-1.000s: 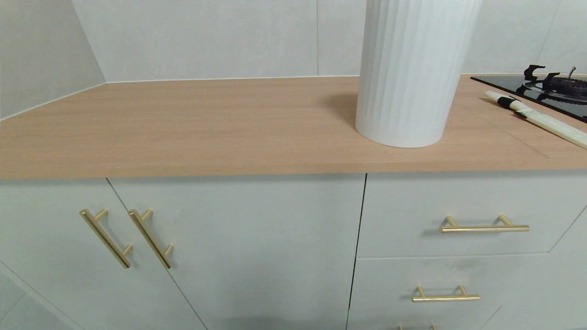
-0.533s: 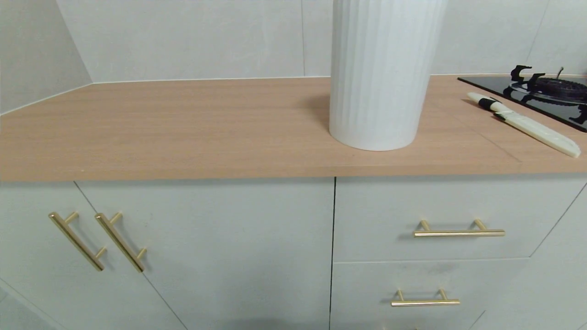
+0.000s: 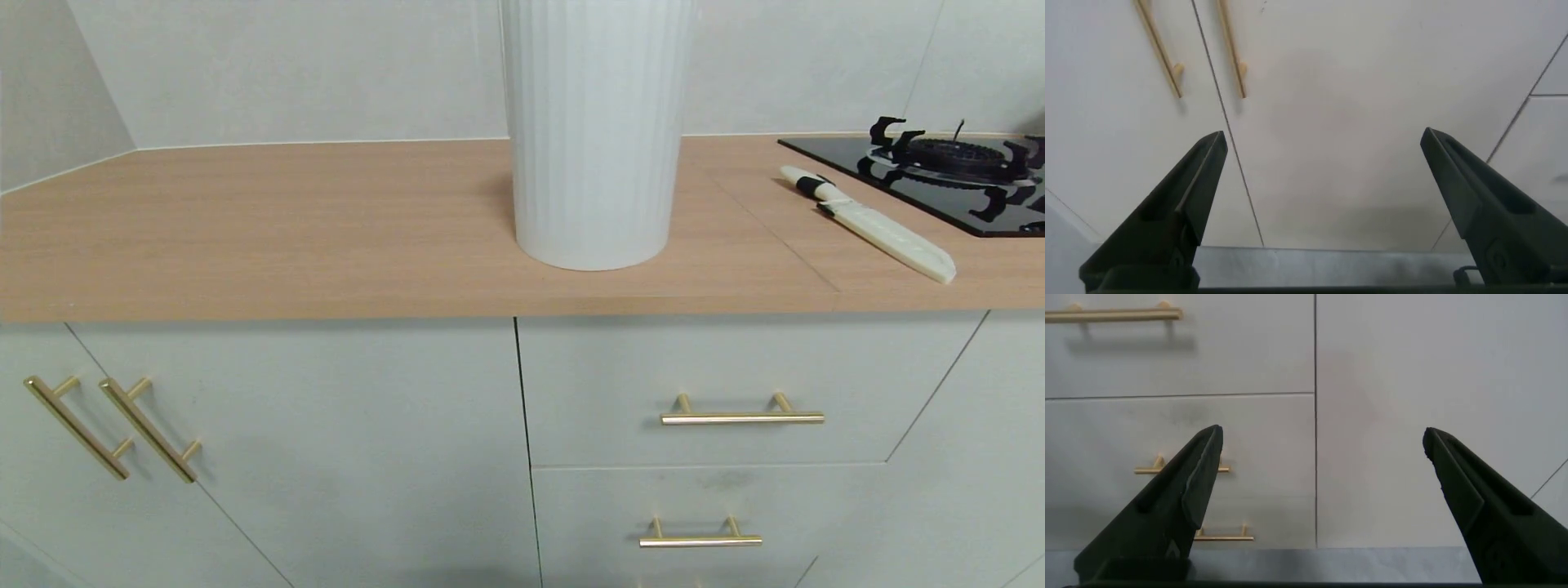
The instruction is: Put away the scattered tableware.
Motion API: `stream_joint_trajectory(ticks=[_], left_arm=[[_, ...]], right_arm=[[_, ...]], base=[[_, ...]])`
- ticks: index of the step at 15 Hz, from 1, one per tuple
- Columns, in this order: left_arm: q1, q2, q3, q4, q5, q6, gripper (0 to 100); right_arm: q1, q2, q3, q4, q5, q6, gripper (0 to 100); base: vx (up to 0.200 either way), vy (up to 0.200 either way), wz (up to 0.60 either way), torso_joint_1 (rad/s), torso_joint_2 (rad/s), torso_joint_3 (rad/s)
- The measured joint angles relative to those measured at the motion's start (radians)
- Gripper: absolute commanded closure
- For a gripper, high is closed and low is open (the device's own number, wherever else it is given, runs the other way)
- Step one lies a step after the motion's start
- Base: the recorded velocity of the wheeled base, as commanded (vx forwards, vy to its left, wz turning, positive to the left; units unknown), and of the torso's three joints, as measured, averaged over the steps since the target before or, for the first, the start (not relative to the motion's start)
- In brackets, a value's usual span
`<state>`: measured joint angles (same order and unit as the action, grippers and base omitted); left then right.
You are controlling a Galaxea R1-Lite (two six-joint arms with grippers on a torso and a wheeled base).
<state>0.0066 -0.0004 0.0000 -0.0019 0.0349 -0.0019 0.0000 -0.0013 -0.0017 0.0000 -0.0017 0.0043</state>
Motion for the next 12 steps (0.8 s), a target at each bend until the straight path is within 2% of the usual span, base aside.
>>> stream_joint_trajectory(ticks=[8, 12], left_arm=[[0.001, 0.0, 0.0, 0.0, 0.0, 0.0, 0], [0.001, 0.0, 0.0, 0.0, 0.0, -0.001, 0]], right_arm=[[0.002, 0.0, 0.0, 0.0, 0.0, 0.0, 0], [0.001, 0.0, 0.0, 0.0, 0.0, 0.001, 0]], base=[[0.0, 0.0, 0.0, 0.005, -0.01, -0.008], [0.0, 0.0, 0.0, 0.08, -0.24, -0.276]])
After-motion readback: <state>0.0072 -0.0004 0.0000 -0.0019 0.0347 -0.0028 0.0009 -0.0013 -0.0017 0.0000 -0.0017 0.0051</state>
